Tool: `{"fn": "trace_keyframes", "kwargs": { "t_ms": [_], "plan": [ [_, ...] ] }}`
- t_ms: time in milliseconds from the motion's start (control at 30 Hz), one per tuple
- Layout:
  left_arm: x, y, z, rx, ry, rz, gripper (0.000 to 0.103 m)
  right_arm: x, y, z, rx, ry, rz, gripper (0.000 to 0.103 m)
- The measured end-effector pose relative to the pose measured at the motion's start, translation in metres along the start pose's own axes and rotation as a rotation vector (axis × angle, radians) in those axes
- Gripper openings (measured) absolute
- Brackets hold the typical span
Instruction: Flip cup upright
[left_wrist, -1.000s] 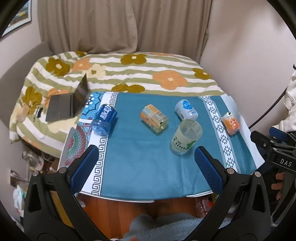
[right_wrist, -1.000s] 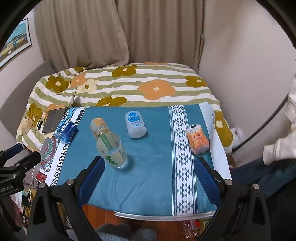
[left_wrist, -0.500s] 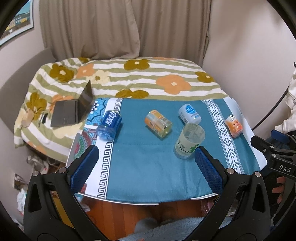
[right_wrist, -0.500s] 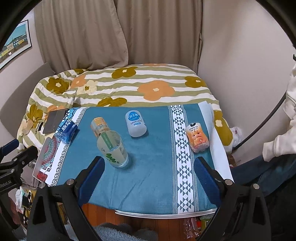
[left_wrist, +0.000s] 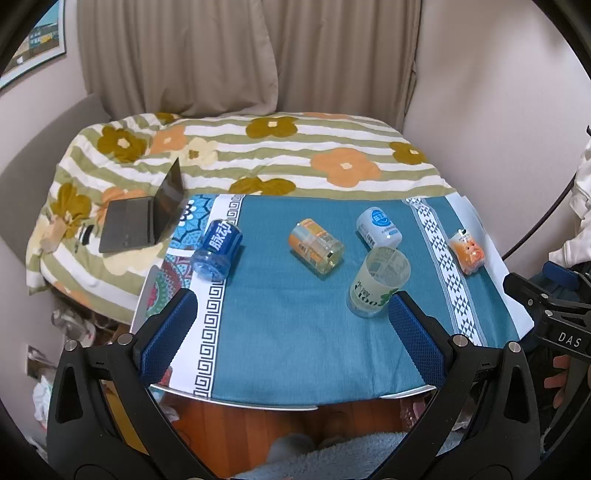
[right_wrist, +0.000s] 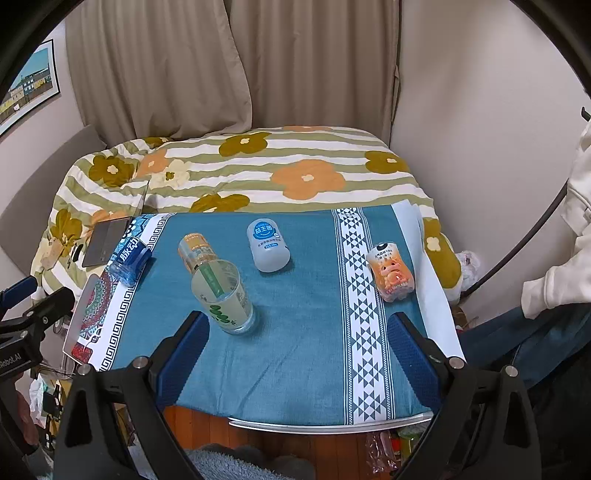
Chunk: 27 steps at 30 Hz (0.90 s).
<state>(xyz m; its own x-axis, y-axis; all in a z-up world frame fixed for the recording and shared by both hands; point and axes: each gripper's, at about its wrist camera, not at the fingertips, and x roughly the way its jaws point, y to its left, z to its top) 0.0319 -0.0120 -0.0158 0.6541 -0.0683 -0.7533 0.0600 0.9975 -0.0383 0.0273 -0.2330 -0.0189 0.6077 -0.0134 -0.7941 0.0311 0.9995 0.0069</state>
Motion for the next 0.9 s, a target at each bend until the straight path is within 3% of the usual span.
{"fn": "trace_keyframes", "kwargs": {
  "t_ms": [900],
  "plan": [
    [0.0021,-0.0005,0.0033,0.005,-0.004,-0.002,0.103,0.002,-0.0023,0.0001,0.006,-0.004,-0.007,0.096]
  ]
}}
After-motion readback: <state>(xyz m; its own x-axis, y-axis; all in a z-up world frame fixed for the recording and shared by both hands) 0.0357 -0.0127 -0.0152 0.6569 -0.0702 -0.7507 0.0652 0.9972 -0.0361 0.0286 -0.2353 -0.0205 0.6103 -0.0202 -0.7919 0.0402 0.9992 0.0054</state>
